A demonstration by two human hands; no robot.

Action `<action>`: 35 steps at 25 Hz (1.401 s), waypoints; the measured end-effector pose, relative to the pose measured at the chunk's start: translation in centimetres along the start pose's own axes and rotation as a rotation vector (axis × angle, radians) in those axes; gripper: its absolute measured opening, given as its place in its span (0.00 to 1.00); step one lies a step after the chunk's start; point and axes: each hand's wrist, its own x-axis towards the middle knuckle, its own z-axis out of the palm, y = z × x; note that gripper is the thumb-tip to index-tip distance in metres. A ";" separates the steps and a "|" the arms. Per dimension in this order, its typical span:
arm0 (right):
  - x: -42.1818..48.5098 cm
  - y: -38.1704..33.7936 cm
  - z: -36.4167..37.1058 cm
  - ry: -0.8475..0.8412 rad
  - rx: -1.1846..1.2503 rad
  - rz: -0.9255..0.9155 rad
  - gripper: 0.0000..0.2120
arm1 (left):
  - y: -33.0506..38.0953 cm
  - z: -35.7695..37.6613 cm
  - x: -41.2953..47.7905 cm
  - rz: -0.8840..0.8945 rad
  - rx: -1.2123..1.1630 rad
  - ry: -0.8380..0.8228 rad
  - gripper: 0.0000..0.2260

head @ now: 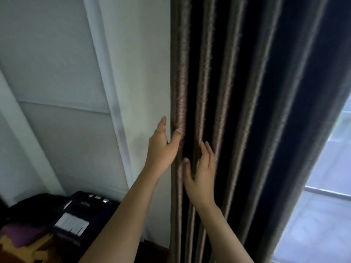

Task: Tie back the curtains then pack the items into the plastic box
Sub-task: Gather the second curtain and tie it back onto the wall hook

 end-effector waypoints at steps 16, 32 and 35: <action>4.2 3.2 5.6 -0.026 -0.399 0.290 0.31 | -7.1 3.4 6.4 0.122 0.080 -0.528 0.19; -5.8 9.3 5.1 -0.373 -0.319 0.374 0.26 | -7.9 2.8 2.0 -0.046 0.081 -0.971 0.06; -6.5 9.6 5.2 -0.390 -0.288 0.377 0.31 | -7.0 3.2 1.9 0.015 0.061 -1.040 0.04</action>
